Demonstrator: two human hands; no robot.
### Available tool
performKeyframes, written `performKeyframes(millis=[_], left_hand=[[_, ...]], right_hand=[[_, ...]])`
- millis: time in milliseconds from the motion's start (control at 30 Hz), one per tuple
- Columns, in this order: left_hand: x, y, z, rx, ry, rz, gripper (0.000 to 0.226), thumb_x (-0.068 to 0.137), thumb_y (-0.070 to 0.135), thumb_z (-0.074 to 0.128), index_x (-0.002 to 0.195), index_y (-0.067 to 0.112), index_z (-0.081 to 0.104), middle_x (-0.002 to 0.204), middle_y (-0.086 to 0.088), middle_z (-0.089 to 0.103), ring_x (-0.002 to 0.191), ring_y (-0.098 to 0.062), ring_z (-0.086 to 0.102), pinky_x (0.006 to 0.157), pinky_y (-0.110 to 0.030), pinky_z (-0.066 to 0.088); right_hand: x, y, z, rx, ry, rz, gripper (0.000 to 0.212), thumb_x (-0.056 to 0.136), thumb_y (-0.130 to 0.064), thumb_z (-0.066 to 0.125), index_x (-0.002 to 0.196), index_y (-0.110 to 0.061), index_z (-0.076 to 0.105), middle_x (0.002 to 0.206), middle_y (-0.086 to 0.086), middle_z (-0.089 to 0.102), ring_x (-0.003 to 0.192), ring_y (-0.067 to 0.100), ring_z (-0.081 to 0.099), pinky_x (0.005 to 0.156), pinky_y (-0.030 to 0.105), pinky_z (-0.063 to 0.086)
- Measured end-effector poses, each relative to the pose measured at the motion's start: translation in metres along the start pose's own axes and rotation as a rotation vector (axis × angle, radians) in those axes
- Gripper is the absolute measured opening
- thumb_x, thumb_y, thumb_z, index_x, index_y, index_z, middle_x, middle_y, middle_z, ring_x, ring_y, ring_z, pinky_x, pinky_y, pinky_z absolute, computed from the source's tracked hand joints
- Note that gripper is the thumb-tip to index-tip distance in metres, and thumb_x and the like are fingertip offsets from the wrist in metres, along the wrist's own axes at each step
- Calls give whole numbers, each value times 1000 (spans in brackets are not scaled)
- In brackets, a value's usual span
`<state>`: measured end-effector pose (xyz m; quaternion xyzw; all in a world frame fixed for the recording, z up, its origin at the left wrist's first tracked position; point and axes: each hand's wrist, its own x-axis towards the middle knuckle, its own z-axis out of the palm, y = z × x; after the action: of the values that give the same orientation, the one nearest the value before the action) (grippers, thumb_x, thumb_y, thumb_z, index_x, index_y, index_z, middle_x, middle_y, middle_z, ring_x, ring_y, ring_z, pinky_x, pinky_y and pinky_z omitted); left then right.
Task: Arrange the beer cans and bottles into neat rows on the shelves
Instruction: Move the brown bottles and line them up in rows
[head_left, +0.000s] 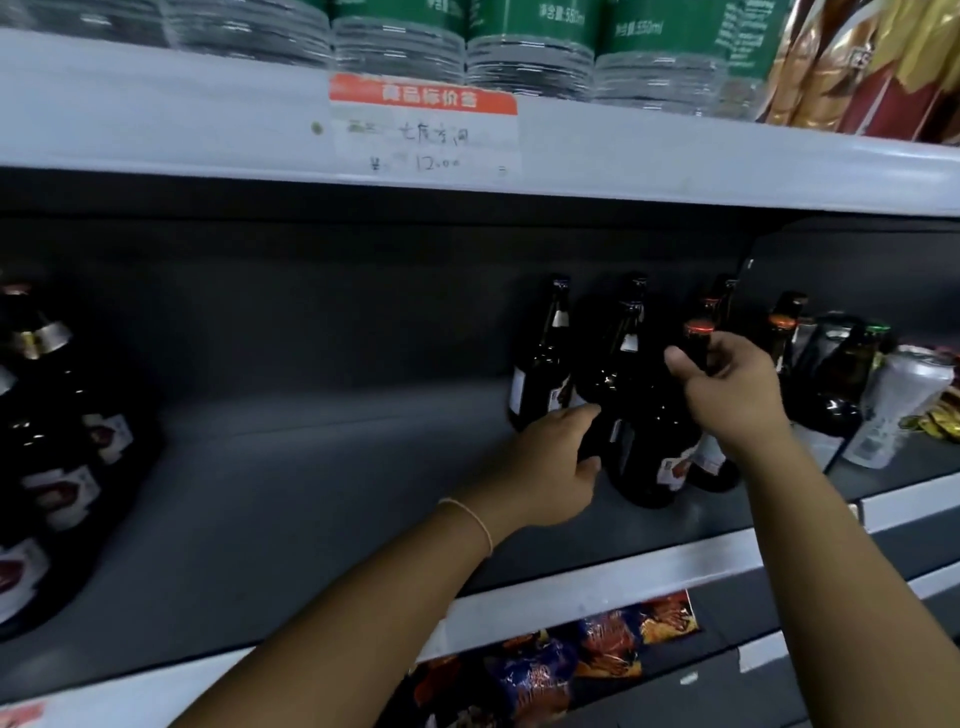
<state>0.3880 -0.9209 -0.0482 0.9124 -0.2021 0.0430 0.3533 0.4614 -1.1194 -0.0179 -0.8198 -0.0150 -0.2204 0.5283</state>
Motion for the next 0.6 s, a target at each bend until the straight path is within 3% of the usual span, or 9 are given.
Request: performKeyframes(millis=[100,267,367,467,600], left_hand=[[-6,-7,7,-58,16,-16,50,92,25,56,140,18,44,137,-6,51,123,-21,52,103,-38,45],[-33,-15,-3,-173,49,-47,61,82,41,69,136,33,41,134,9,57,118,-11,56,99,-38,49],[-61,-23,-28,-202,125,-89,54,74,45,76,118,45,45,122,20,60,110,-3,59,93,-28,50],[-99,-34,-59,-165,159,-124,42,73,44,79,95,51,45,111,22,60,100,1,58,86,-26,51],[-154,-56,-91,-208,207,-186,51,65,48,84,98,53,46,110,24,62,100,7,58,86,-21,51]], right_hand=[[-19,-10,11,-45,23,-127,20,86,-31,73,78,-27,56,56,-2,45,44,4,41,54,27,40],[-63,-55,42,45,46,-239,31,80,-26,80,70,-27,50,60,-12,48,47,-4,47,52,14,42],[-87,-81,69,153,31,-233,39,74,-30,84,68,-23,47,60,-8,47,51,3,46,54,25,48],[-113,-105,100,197,-15,-222,40,65,-42,84,63,-27,47,58,-8,49,55,14,51,57,34,51],[-153,-141,145,223,-73,-238,36,69,-35,85,67,-22,51,58,-2,58,57,24,63,57,38,54]])
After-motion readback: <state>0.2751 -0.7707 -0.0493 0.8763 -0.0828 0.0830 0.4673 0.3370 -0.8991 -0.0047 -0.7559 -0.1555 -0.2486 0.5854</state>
